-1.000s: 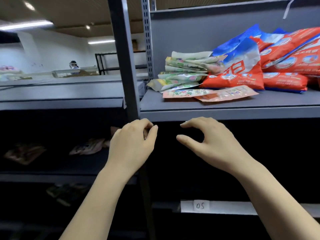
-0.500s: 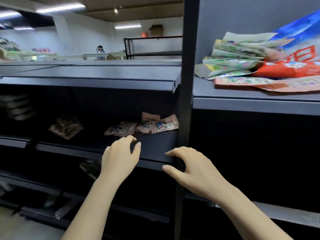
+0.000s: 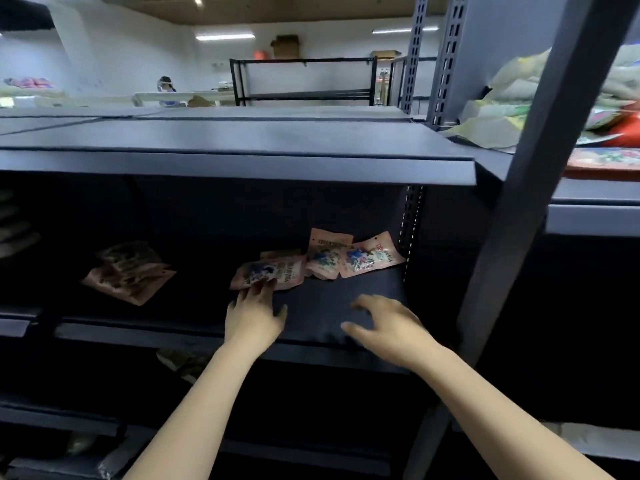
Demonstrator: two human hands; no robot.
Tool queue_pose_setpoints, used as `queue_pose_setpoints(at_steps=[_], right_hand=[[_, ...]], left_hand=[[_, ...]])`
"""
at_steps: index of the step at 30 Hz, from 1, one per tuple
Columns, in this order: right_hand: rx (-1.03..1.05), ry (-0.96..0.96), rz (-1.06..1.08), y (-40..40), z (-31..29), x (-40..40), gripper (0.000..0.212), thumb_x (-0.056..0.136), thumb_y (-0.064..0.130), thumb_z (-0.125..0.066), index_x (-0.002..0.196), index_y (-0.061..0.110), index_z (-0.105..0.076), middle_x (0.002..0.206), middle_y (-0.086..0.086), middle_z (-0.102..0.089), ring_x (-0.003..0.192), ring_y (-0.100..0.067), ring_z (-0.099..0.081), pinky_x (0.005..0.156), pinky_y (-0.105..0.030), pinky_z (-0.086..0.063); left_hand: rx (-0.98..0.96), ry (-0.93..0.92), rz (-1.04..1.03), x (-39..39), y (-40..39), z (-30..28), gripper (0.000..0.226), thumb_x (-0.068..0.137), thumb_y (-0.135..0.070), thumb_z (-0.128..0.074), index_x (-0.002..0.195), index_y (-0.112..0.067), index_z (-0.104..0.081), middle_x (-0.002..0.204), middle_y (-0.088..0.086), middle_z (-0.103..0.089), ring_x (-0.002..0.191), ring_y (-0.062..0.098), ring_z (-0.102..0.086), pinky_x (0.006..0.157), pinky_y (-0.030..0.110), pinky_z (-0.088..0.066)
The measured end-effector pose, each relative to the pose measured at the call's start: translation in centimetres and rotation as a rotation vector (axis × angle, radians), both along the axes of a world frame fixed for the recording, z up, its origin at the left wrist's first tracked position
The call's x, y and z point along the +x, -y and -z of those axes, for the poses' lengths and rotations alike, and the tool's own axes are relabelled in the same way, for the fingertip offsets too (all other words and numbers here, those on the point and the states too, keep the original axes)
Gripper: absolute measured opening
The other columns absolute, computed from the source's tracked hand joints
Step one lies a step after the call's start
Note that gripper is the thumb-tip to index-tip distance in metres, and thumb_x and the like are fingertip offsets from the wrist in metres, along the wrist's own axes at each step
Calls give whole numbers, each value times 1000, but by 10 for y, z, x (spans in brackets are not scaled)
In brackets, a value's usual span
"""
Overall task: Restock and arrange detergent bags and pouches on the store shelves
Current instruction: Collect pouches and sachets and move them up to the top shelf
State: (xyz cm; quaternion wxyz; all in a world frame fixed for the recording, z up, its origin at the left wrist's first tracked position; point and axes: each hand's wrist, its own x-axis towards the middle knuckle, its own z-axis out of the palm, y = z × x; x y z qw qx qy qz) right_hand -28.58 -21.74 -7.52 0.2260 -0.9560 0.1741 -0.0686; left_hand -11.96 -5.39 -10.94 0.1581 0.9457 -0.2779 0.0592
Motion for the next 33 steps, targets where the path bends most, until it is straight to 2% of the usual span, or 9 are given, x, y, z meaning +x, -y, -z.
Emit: queue_pose_setpoints(at_steps=[3, 7, 13, 17, 21, 24, 26, 30, 33], right_hand=[[30, -49, 84, 4, 8, 33, 49, 86, 53, -54, 130, 29, -53, 132, 6, -55, 120, -18, -52, 94, -33, -47], [95, -25, 154, 14, 24, 71, 48, 86, 46, -59, 129, 25, -56, 131, 2, -59, 119, -19, -55, 94, -32, -47], [154, -16, 306, 31, 48, 126, 50, 90, 37, -59, 133, 13, -51, 133, -10, -56, 120, -27, -53, 92, -31, -46], [390, 92, 418, 40, 59, 152, 56, 92, 37, -58, 138, 9, -43, 135, -12, -52, 121, -27, -52, 84, -23, -40], [717, 236, 571, 45, 63, 174, 61, 91, 30, -62, 140, 6, -35, 135, -14, -50, 119, -29, -53, 96, -35, -46], [1020, 330, 647, 45, 59, 189, 51, 91, 16, -62, 134, -1, -41, 124, -22, -57, 97, -31, -61, 74, -35, -53], [1182, 396, 686, 44, 55, 196, 46, 89, 5, -62, 129, -4, -44, 114, -23, -61, 87, -33, -63, 71, -38, -55], [1201, 338, 701, 44, 49, 204, 48, 86, -2, -57, 132, -4, -41, 115, -24, -59, 91, -35, -62, 78, -41, -55], [1143, 283, 705, 43, 50, 195, 35, 89, 6, -50, 123, -1, -50, 105, -19, -62, 84, -29, -60, 66, -33, -51]], left_hand=[[34, -41, 43, 39, 9, 12, 65, 93, -45, -46, 149, -25, -21, 156, 2, -17, 143, 25, -13, 111, 40, -29], [64, 26, 121, 78, 21, 29, 69, 89, -49, -53, 147, -22, -26, 155, 6, -18, 142, 30, -13, 113, 40, -23], [35, -130, 134, 112, 38, 50, 81, 84, -57, -56, 149, -27, -19, 157, 4, -7, 144, 32, -4, 116, 46, -16], [-23, -112, 159, 121, 41, 57, 67, 92, -47, -51, 149, -33, -21, 156, 3, -19, 143, 29, -15, 114, 43, -22], [-197, -126, 208, 126, 37, 56, 52, 97, -32, -44, 147, -35, -29, 149, -2, -38, 136, 21, -35, 109, 36, -33], [-229, -90, 228, 126, 35, 59, 52, 97, -27, -46, 146, -32, -31, 146, -3, -43, 134, 18, -38, 109, 33, -33], [-220, -70, 200, 125, 34, 62, 53, 97, -26, -48, 146, -33, -30, 145, -3, -43, 135, 18, -37, 110, 32, -31], [-217, -95, 190, 125, 33, 67, 52, 98, -27, -46, 147, -34, -29, 146, -3, -43, 135, 18, -38, 110, 33, -33], [-237, -140, 203, 129, 31, 64, 48, 101, -24, -38, 147, -33, -29, 144, -2, -46, 132, 17, -41, 105, 26, -31]])
